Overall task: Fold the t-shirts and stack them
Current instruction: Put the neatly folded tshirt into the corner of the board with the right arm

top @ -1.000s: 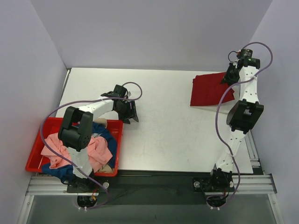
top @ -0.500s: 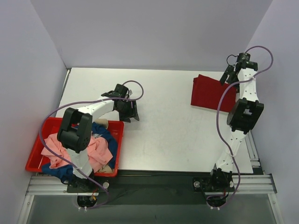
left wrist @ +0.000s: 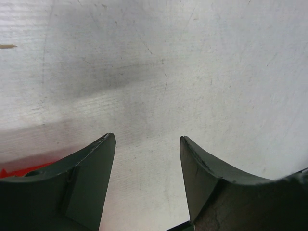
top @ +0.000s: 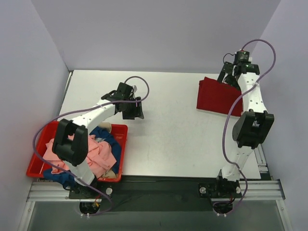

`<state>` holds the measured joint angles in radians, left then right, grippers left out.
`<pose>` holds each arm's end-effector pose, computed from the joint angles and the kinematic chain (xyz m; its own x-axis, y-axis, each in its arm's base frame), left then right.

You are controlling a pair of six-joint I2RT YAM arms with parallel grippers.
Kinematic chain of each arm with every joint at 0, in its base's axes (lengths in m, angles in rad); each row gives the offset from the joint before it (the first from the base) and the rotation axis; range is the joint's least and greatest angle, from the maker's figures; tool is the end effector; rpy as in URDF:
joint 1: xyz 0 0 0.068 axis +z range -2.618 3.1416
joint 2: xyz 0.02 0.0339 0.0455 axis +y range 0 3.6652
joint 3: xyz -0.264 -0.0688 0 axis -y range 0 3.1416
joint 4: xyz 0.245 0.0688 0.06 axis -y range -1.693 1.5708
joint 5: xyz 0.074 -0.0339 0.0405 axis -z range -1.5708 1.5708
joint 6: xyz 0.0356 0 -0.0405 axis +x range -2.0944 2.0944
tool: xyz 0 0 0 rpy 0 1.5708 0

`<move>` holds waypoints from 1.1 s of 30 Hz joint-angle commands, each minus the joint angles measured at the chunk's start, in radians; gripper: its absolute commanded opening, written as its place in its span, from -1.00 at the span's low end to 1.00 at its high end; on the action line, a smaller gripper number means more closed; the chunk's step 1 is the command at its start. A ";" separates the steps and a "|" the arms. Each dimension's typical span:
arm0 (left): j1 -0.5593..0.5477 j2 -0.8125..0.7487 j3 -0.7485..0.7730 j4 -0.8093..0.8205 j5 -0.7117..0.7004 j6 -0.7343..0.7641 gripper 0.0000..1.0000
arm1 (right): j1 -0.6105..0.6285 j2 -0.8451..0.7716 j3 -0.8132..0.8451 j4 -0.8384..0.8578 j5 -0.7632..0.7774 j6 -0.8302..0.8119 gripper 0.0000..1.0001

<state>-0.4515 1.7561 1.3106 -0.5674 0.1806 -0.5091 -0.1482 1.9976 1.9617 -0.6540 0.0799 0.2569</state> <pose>0.3331 -0.1686 0.2291 -0.9175 -0.0880 -0.3880 0.0774 0.9171 -0.3911 0.4553 -0.0708 0.3353 -0.5560 0.3391 -0.7589 0.3612 0.9209 0.1468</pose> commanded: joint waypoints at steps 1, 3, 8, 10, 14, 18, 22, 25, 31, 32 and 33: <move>-0.007 -0.098 0.029 0.001 -0.090 0.029 0.33 | 0.059 -0.098 -0.065 0.037 -0.023 -0.015 0.86; -0.009 -0.115 0.021 -0.017 -0.139 0.032 0.33 | 0.100 -0.131 -0.096 0.040 -0.051 -0.007 0.85; -0.022 -0.184 -0.023 -0.100 -0.255 0.035 0.33 | 0.165 -0.184 -0.231 0.054 -0.112 0.024 0.83; -0.026 -0.219 -0.048 -0.118 -0.274 0.026 0.33 | 0.194 -0.203 -0.267 0.060 -0.127 0.033 0.83; -0.027 -0.270 -0.117 -0.131 -0.286 -0.009 0.33 | 0.234 -0.227 -0.362 0.074 -0.166 0.065 0.81; -0.030 -0.326 -0.192 -0.112 -0.264 -0.035 0.32 | 0.269 -0.275 -0.489 0.103 -0.219 0.107 0.77; -0.058 -0.421 -0.232 -0.037 -0.240 -0.016 0.34 | 0.321 -0.358 -0.604 0.145 -0.212 0.117 0.77; -0.078 -0.480 -0.251 -0.015 -0.279 -0.014 0.39 | 0.364 -0.436 -0.662 0.166 -0.201 0.136 0.77; -0.088 -0.553 -0.284 -0.023 -0.358 -0.025 0.40 | 0.466 -0.592 -0.810 0.220 -0.155 0.163 0.77; -0.087 -0.558 -0.289 -0.023 -0.363 -0.026 0.40 | 0.478 -0.620 -0.840 0.224 -0.151 0.168 0.77; -0.088 -0.563 -0.293 -0.020 -0.365 -0.026 0.40 | 0.487 -0.631 -0.854 0.229 -0.149 0.171 0.76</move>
<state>-0.5362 1.2190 1.0267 -0.6247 -0.1345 -0.5224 0.3149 1.4147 1.1538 -0.4484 -0.1085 0.4007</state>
